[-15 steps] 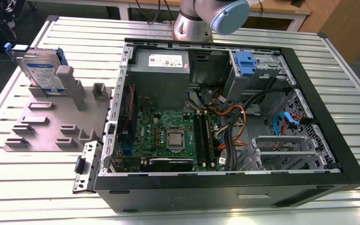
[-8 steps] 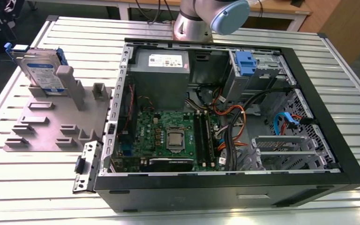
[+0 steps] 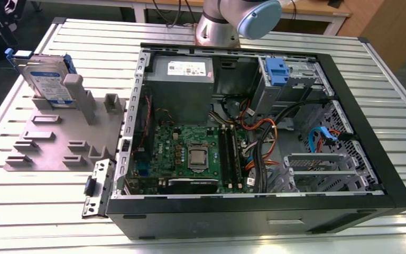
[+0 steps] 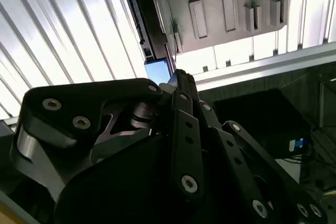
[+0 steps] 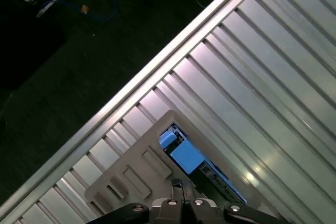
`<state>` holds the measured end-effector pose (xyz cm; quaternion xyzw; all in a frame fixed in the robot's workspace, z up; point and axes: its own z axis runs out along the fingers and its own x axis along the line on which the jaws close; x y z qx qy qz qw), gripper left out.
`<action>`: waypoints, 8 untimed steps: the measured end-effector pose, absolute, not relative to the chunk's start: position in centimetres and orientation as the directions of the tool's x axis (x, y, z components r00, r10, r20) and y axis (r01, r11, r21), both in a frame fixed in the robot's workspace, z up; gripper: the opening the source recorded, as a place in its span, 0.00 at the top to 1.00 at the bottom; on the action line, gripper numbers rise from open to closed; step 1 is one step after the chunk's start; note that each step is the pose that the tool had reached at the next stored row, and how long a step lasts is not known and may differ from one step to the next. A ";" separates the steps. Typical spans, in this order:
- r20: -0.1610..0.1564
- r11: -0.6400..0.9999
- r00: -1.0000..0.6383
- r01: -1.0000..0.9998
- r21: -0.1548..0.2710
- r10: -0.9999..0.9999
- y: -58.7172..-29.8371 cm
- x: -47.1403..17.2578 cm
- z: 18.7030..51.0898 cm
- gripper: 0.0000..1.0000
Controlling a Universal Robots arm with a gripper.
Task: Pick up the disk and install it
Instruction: 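Pick up the disk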
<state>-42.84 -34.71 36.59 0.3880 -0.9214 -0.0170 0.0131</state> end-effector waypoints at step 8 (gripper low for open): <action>0.011 0.599 -0.599 -0.800 0.042 -0.801 -34.7 -42.8 36.6 0.89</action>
